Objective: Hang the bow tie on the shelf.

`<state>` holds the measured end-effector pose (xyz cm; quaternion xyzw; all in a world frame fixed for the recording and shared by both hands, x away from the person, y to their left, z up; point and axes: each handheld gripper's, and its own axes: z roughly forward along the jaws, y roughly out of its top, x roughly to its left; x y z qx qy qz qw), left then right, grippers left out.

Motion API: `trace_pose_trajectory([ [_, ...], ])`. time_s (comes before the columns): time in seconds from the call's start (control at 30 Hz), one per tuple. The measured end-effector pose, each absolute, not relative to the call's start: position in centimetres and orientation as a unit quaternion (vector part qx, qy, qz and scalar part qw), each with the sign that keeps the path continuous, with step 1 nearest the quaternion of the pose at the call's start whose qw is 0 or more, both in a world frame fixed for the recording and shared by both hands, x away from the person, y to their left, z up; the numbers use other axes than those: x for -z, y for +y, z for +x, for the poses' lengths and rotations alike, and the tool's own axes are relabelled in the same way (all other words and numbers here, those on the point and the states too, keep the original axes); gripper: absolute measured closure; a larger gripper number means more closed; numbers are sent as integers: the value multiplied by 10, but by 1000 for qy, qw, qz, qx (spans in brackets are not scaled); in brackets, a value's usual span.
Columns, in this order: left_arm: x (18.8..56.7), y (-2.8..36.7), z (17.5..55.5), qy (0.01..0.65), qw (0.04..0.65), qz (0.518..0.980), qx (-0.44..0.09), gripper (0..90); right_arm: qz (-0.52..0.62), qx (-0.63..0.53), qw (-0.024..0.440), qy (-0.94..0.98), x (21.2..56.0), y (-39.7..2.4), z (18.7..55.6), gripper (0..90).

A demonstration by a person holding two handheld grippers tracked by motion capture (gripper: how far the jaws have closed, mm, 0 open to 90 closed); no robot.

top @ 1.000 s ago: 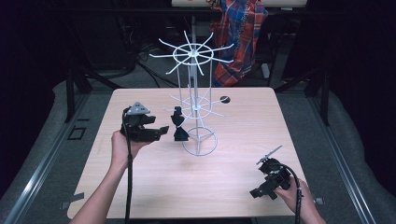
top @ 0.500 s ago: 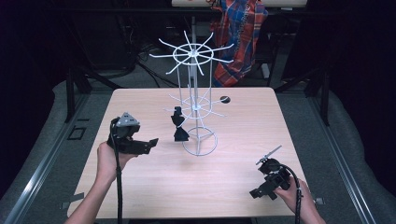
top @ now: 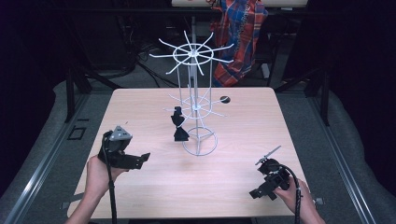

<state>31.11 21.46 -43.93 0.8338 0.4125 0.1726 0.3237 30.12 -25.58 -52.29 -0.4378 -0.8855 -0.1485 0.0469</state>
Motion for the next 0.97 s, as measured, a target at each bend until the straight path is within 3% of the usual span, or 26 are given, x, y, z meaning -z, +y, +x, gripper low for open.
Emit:
trace_pose_trajectory([
  [0.4,462,231,290,433,291,841,-145,8,-432,142,46,-889,523,-256,302,85],
  [0.97,496,249,283,458,269,839,-114,3,-432,143,47,-889,525,-254,302,84],
])
